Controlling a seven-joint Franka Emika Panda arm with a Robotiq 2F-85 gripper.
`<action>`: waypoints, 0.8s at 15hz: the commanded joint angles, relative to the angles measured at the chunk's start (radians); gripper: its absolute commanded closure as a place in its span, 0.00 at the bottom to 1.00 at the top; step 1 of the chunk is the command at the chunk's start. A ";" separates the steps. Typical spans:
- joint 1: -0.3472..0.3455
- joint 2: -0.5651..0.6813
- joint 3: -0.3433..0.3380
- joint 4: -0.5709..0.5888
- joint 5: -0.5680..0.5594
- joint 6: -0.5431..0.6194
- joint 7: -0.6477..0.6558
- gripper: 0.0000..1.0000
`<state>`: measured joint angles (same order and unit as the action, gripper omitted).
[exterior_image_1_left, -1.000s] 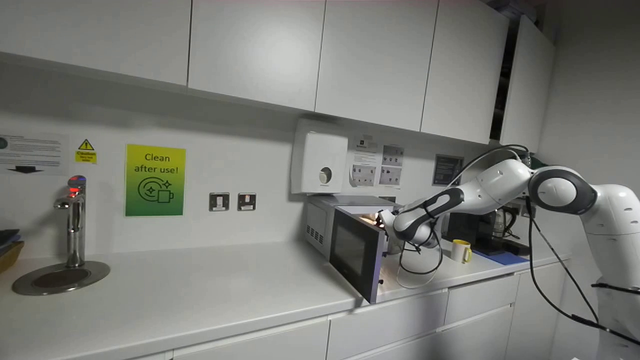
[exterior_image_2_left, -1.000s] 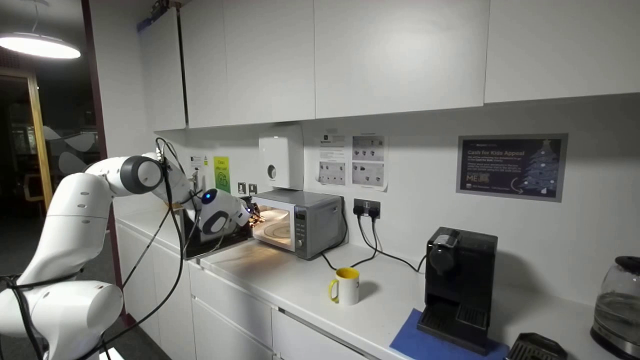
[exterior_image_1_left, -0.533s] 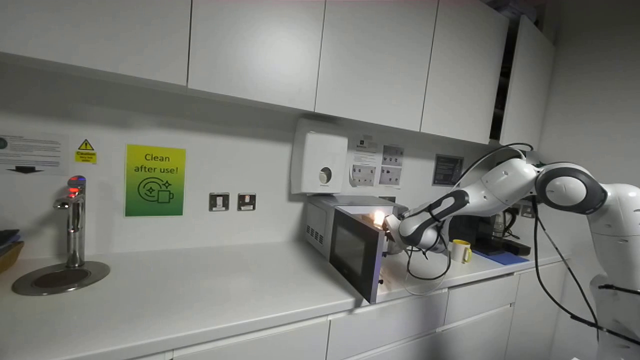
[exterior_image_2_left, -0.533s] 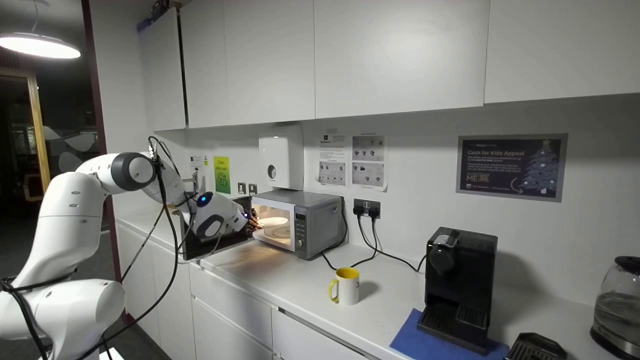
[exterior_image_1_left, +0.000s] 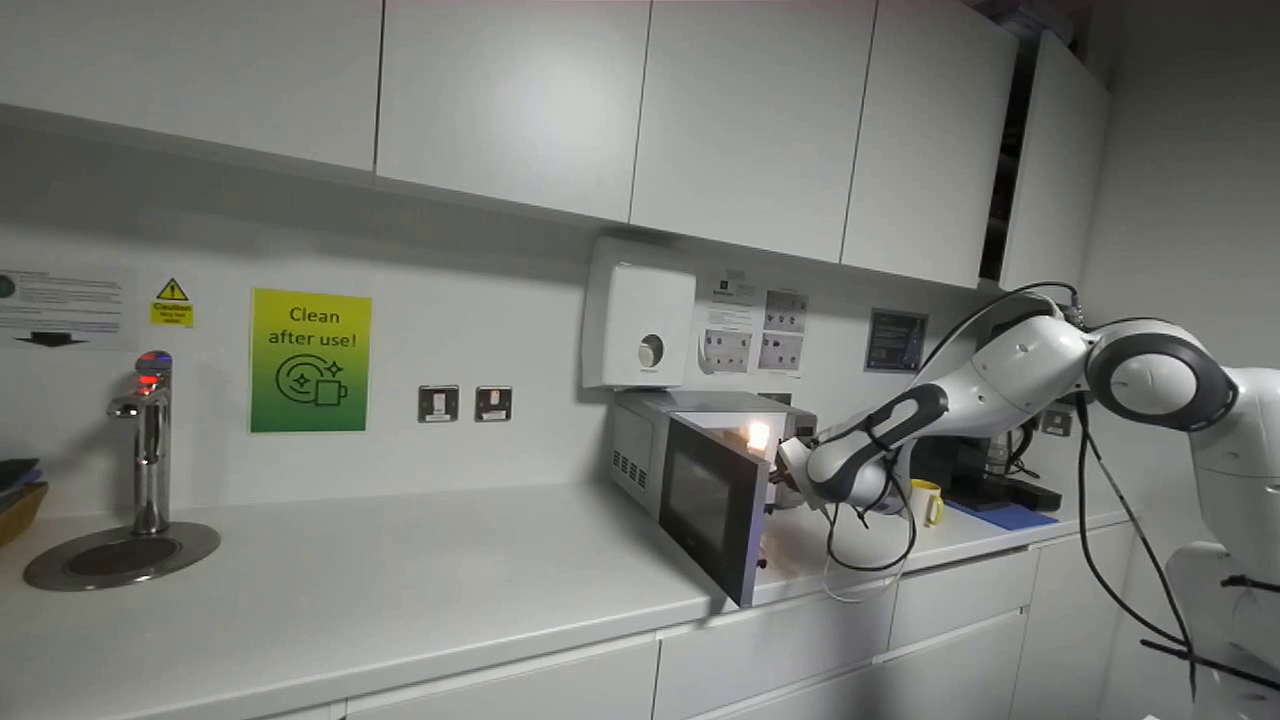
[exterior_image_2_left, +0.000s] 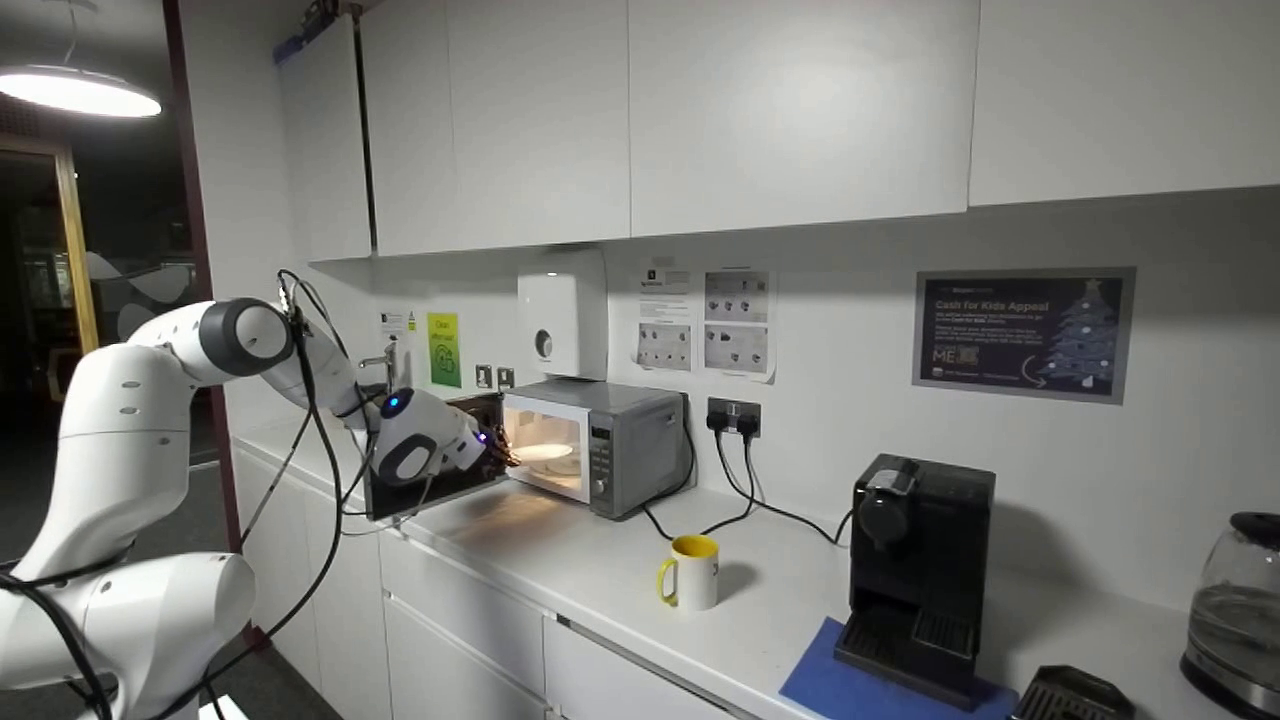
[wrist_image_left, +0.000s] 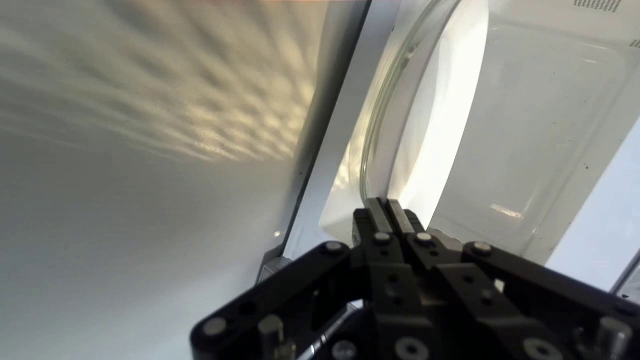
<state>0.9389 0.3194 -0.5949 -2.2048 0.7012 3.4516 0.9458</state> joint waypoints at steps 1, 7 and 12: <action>0.145 -0.063 -0.130 -0.053 0.043 0.013 -0.015 0.99; 0.390 -0.047 -0.363 -0.071 0.094 0.016 -0.003 0.99; 0.365 -0.001 -0.341 -0.050 0.082 0.000 0.002 0.98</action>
<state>1.3034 0.3189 -0.9364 -2.2550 0.7834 3.4512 0.9479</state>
